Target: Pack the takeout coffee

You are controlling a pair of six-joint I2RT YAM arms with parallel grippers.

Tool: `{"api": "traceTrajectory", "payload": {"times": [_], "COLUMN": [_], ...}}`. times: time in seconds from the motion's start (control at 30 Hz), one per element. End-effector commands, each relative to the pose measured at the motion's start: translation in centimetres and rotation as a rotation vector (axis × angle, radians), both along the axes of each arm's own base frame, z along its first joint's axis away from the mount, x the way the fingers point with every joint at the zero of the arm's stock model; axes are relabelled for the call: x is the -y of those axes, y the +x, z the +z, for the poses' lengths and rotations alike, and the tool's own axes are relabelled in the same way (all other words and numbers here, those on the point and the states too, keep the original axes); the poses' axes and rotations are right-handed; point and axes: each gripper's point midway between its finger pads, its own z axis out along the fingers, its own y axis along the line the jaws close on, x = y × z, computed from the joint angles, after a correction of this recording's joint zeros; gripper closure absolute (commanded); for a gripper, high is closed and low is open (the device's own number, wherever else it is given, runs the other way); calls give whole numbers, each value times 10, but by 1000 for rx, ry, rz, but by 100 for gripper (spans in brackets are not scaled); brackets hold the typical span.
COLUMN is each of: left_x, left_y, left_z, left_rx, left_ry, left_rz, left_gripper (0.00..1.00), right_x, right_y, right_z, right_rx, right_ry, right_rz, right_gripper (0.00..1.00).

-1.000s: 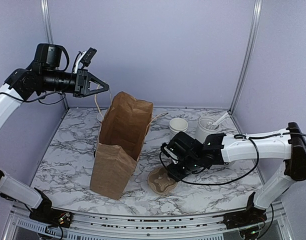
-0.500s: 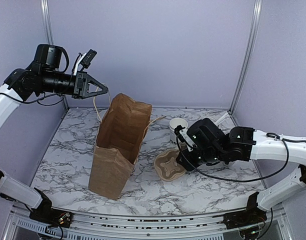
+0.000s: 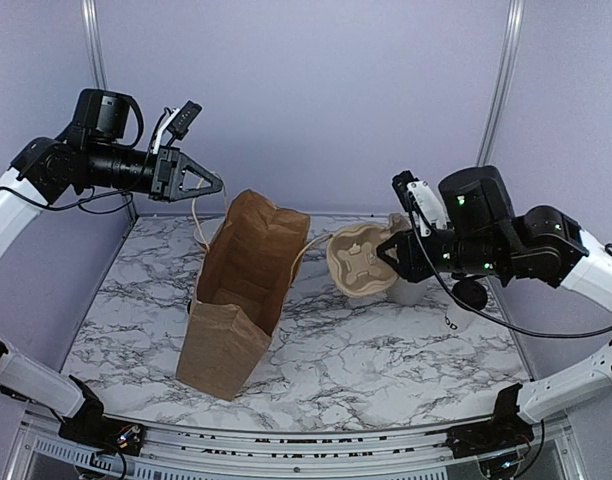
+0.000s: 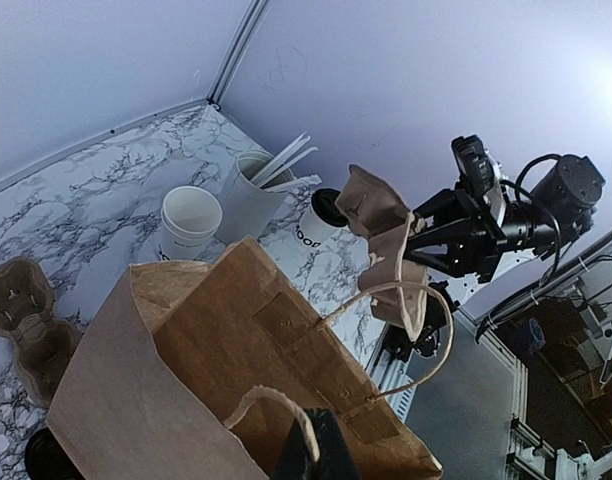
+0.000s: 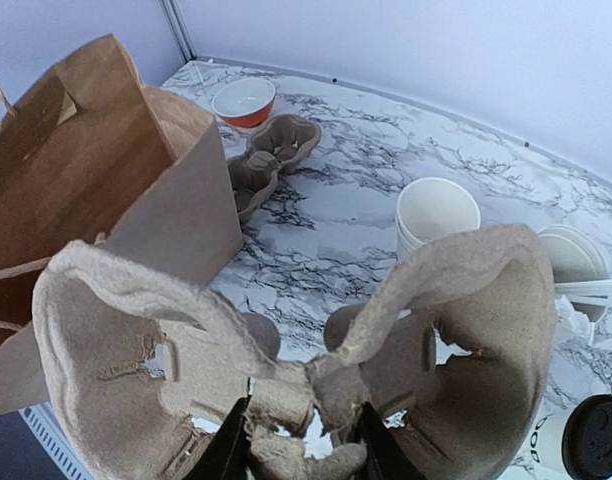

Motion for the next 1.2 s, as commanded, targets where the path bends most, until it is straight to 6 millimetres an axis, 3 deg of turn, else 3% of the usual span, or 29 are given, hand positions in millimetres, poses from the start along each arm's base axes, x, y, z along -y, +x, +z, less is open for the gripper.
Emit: {"api": "traceTrajectory", "payload": {"times": [0.0, 0.27, 0.4, 0.6, 0.67, 0.83, 0.97, 1.17], "left_x": [11, 32, 36, 40, 48, 52, 54, 55], "left_y": [-7, -17, -17, -19, -30, -31, -30, -29], "left_z": [3, 0, 4, 10, 11, 9, 10, 13], "left_rx": [14, 4, 10, 18, 18, 12, 17, 22], "left_ry": [-3, 6, 3, -6, -7, -4, -5, -13], "left_rz": [-46, -108, -106, -116, -152, -159, -161, -167], "left_gripper": [100, 100, 100, 100, 100, 100, 100, 100], "right_x": [17, 14, -6, -54, -71, -107, -122, -127], "right_y": [7, 18, 19, 11, 3, -19, -31, -46], "right_z": [44, 108, 122, 120, 119, 111, 97, 79], "right_rx": [90, 231, 264, 279, 290, 303, 283, 258], "right_ry": [18, 41, 66, 107, 113, 114, 119, 150], "right_rz": [-29, -17, 60, 251, 318, 475, 556, 643], "right_gripper": [70, 69, 69, 68, 68, 68, 68, 66]}}
